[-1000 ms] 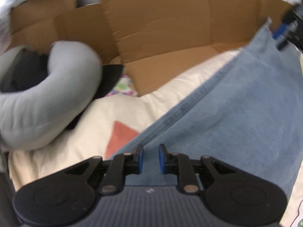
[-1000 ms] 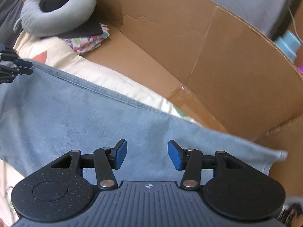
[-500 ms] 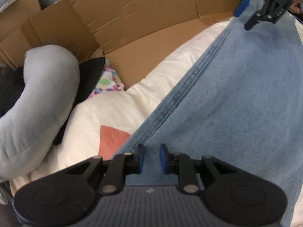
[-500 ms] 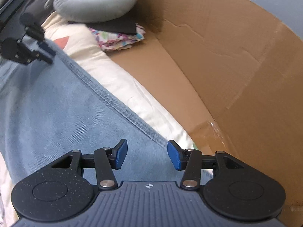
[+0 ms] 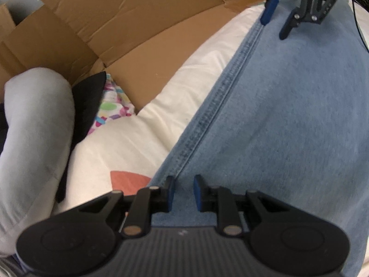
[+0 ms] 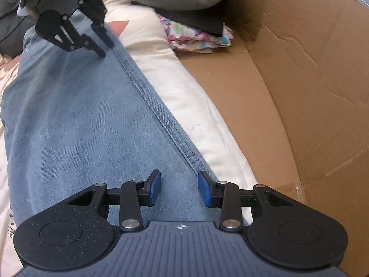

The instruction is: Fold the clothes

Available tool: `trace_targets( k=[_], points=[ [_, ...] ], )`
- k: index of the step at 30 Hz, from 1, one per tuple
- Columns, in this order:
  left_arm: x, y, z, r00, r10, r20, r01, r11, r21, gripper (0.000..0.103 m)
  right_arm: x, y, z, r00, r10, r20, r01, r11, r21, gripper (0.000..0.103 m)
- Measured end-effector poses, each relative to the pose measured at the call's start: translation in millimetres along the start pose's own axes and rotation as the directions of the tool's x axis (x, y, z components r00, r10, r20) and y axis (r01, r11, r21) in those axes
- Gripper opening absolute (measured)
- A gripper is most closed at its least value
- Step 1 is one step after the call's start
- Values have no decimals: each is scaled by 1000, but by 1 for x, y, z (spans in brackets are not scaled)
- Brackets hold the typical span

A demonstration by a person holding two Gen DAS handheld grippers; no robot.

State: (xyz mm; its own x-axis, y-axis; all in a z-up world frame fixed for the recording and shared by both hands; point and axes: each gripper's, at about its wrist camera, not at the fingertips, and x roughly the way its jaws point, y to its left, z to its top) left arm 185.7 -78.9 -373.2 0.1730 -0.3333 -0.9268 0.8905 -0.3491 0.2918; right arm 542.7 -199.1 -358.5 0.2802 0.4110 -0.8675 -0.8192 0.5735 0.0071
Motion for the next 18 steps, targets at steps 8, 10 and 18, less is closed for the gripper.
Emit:
trace_targets(
  k=[8, 10, 18],
  points=[
    [8, -4, 12, 1000, -6, -18, 7, 1000, 16, 30, 12, 5, 15, 997, 77, -28, -79, 993, -85, 44],
    [10, -5, 15, 1000, -10, -19, 10, 1000, 21, 37, 16, 7, 17, 996, 81, -45, -86, 991, -105, 44],
    [14, -9, 24, 1000, -15, -23, 16, 1000, 24, 44, 9, 22, 17, 998, 53, -29, -57, 987, -150, 10]
  ],
)
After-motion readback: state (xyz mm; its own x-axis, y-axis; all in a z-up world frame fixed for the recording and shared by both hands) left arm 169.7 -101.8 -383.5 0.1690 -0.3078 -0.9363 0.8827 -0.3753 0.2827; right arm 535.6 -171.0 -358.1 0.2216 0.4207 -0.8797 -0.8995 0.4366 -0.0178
